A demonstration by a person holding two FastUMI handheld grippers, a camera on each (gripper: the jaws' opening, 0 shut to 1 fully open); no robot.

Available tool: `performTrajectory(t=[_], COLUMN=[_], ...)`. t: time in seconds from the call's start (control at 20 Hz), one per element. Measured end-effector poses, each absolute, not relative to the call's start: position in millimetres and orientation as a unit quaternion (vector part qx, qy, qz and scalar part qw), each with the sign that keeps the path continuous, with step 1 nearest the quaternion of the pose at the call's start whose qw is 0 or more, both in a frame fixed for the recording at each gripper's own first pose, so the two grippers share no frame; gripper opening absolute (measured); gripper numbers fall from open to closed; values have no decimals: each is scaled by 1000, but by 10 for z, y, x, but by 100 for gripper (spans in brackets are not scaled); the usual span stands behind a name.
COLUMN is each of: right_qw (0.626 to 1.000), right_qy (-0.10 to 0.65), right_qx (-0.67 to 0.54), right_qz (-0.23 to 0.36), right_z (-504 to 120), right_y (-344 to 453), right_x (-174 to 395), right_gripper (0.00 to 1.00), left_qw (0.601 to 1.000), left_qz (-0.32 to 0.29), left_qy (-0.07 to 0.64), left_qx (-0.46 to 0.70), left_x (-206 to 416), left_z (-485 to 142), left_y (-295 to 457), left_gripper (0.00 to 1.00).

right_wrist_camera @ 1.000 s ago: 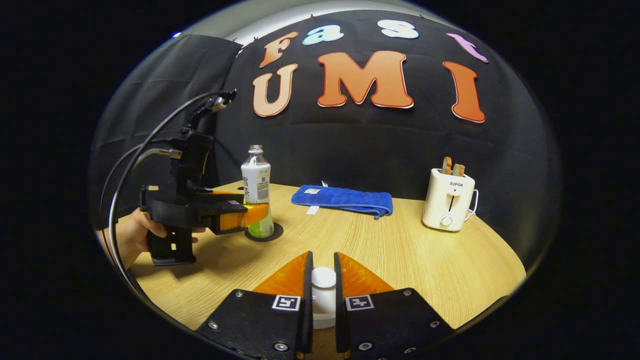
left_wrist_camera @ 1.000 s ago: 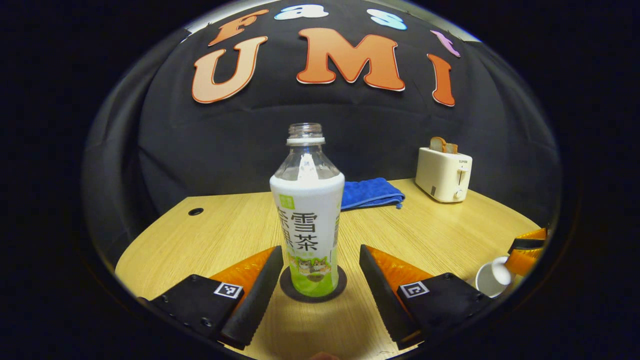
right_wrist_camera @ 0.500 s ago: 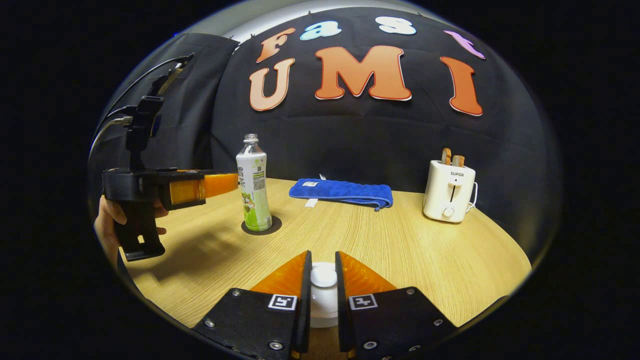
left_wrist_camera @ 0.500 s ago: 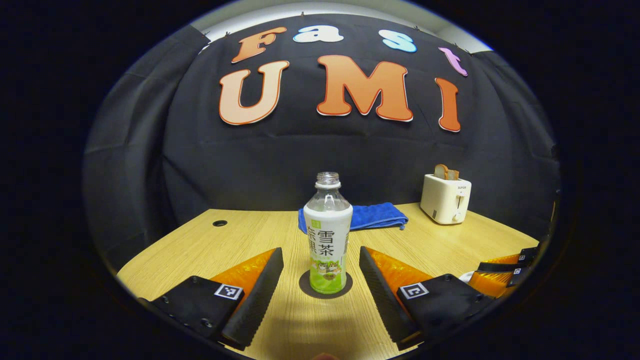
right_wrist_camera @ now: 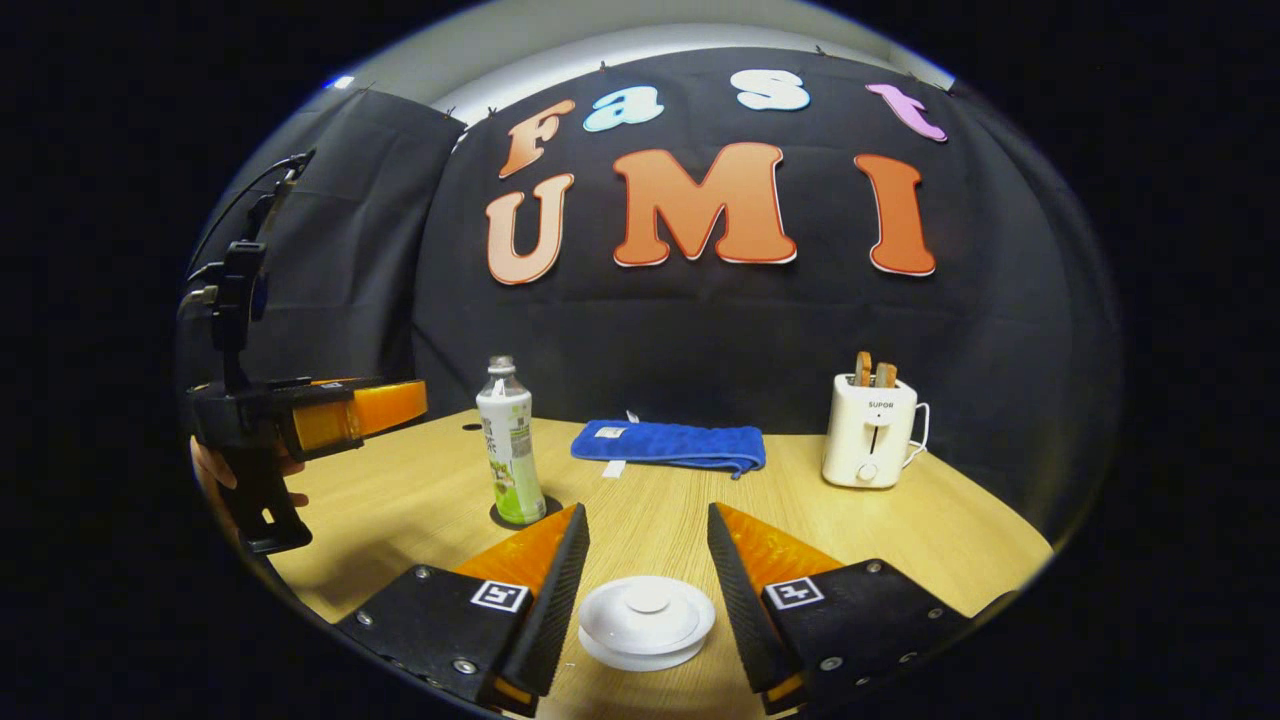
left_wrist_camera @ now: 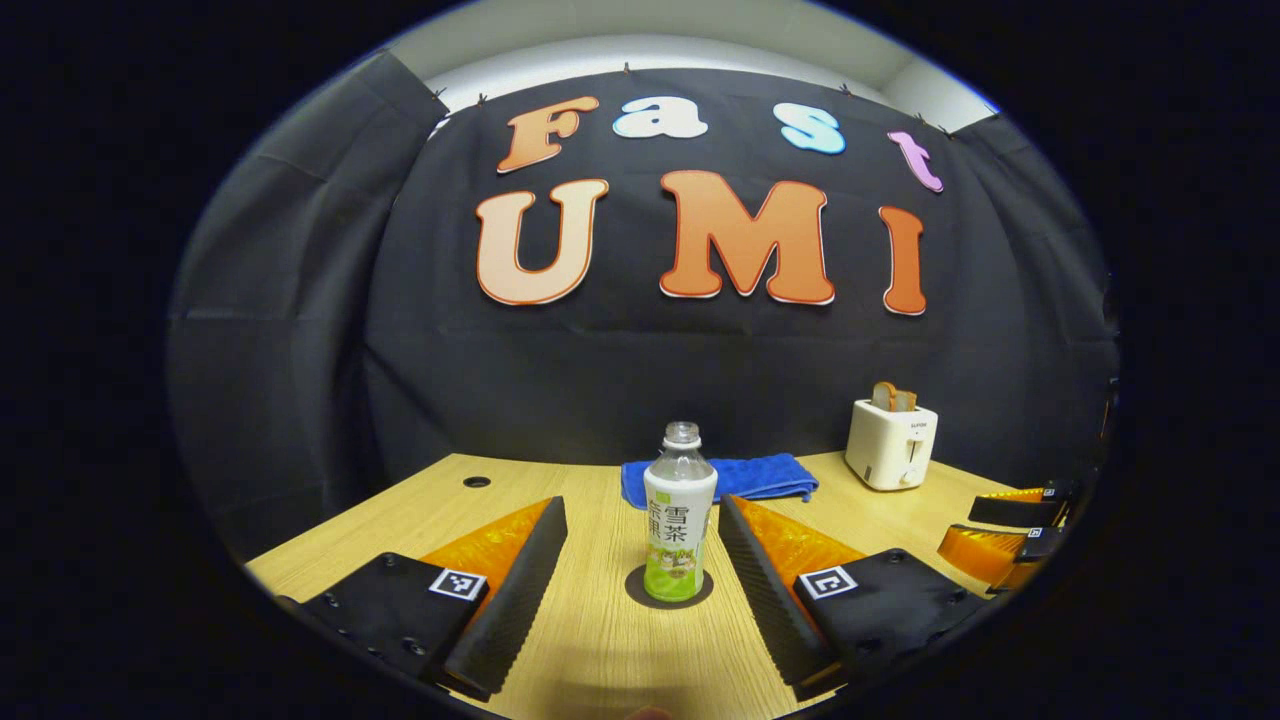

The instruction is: Open the teacup lid with one hand, grasp the water bottle and pour water into the teacup with the other hand; after pouring, place the water bottle on the coaster and then close the teacup lid.

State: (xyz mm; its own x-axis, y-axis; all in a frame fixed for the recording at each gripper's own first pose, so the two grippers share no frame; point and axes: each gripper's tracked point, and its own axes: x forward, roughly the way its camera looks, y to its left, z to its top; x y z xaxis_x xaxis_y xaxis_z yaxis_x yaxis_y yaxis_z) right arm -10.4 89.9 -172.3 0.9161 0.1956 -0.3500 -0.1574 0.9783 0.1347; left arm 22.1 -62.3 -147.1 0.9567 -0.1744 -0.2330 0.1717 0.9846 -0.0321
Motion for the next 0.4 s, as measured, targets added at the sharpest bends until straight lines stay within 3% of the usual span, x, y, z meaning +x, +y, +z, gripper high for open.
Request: performTrajectory(t=[0.15,0.4], right_qw=[988,994], right_qy=[128,94], right_qx=[58,48], right_qz=[62,39], right_z=[-1237,-904], right_y=[786,675], right_x=[-64,-56], right_gripper=[81,81], left_qw=[993,995], left_qz=[-82,-75], left_qy=[84,60], left_qx=[-3,16], left_x=[30,-158], left_z=[-1096,-842], left_y=[-502,-445], left_gripper=[98,98])
